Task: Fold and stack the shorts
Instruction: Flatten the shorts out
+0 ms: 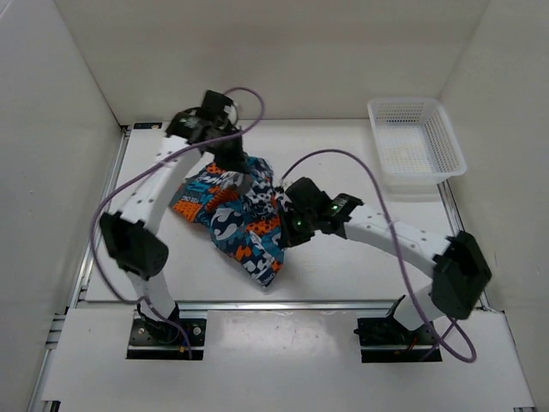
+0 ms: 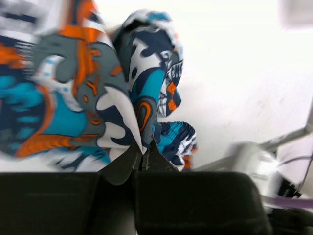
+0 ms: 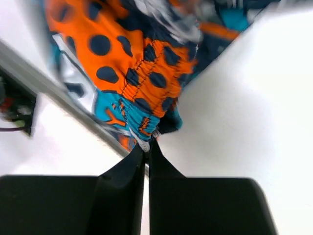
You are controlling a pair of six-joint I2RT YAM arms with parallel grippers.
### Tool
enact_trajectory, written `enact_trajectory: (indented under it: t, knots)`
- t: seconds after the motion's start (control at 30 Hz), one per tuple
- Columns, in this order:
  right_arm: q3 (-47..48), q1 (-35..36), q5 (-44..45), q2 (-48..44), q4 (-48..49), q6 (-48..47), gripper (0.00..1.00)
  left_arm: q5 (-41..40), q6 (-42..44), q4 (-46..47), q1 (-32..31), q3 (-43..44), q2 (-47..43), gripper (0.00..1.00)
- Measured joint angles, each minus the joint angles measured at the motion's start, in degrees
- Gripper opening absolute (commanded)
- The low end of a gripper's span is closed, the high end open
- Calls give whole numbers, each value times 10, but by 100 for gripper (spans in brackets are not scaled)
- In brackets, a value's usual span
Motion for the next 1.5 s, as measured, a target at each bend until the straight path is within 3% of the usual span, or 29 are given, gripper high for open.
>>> enact_trajectory:
  t: [0.1,0.23,0.43,0.6,0.77,0.8,0.87,0.9,0.97,1.0,1.07,1.13,1.27,1.33,1.37,1.5]
  knots:
    - [45,0,20,-83,-21,-34,0,-27,-2,-23,37,18,-87,10]
    - [131,12,46,-178,-43,-90,0,-56,-5,-64,69,106,-178,10]
    - [244,51,81,-232,-60,-145,0,-109,-23,-88,70,230,-271,10]
    - [267,54,116,-236,-40,-151,0,-150,-23,-80,68,327,-256,10]
    - [287,24,197,-190,-18,-125,0,-169,-7,-24,68,397,-132,10]
    - [287,-8,202,-173,-13,-110,0,-170,-4,-10,68,409,-92,20]
    - [280,-81,199,-139,-6,-81,0,-170,6,19,69,428,-16,59]
    - [270,-125,190,-119,-4,-67,17,-167,10,31,71,437,29,100]
    - [250,-199,175,-75,-3,-34,66,-153,6,49,80,443,109,100]
    - [243,-233,164,-45,-7,-24,79,-144,7,49,86,438,142,100]
    - [236,-283,154,22,-17,-10,95,-130,7,46,96,412,181,100]
    - [217,-306,150,72,-31,1,99,-123,11,36,103,372,192,100]
    - [158,-307,140,83,-68,10,92,-128,24,20,112,278,144,100]
    - [145,-302,137,70,-73,14,82,-134,27,15,111,211,92,100]
    - [136,-300,136,57,-70,16,70,-136,27,17,111,161,57,100]
    - [77,-294,136,-18,-63,19,42,-137,12,34,104,-52,-88,93]
